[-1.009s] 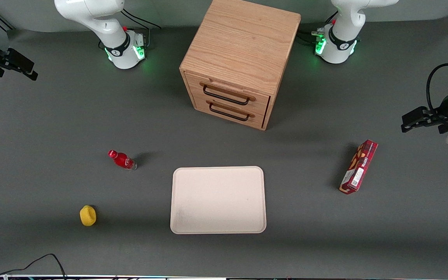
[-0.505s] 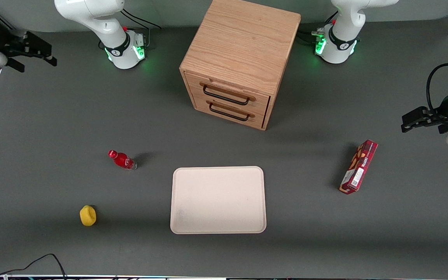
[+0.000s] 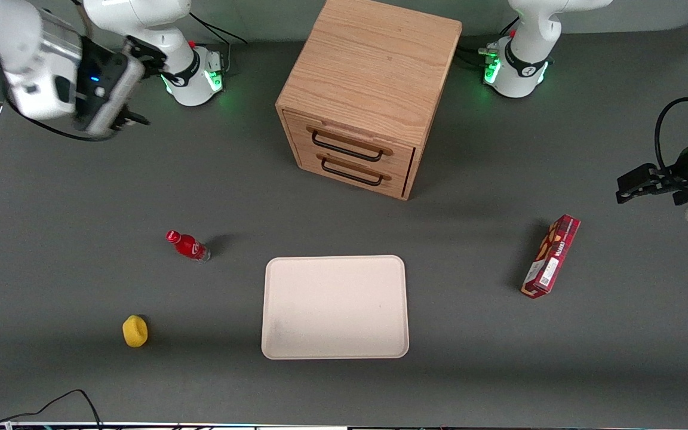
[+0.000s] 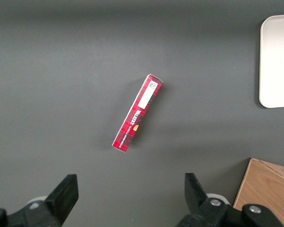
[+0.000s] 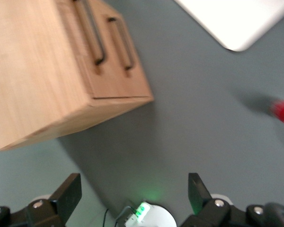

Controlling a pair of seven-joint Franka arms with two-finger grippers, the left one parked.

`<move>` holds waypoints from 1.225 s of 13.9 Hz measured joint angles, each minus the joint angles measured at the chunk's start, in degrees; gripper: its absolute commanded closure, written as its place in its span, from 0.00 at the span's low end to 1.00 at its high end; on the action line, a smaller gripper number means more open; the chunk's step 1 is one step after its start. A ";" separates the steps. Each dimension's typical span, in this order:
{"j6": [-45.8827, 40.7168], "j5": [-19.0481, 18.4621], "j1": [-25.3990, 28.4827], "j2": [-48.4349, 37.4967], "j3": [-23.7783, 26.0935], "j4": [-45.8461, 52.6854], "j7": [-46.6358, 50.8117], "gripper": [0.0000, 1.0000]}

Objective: Open upper drawer
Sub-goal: 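Move the right gripper to the upper drawer's black handle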

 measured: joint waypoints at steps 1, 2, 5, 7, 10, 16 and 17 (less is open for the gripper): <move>0.84 0.76 0.00 2.27 2.58 0.38 -0.62 0.00; 2.88 1.01 0.05 4.69 5.69 0.72 -0.76 0.00; 11.44 1.08 0.29 12.06 13.93 1.19 -0.76 0.00; 15.94 1.08 0.51 16.30 16.64 1.50 -0.76 0.00; 21.24 1.08 0.65 21.22 18.37 1.70 0.09 0.00; 29.78 -1.71 1.44 27.30 23.54 1.83 6.12 0.00; 30.33 -2.09 1.86 27.83 23.69 1.82 7.01 0.00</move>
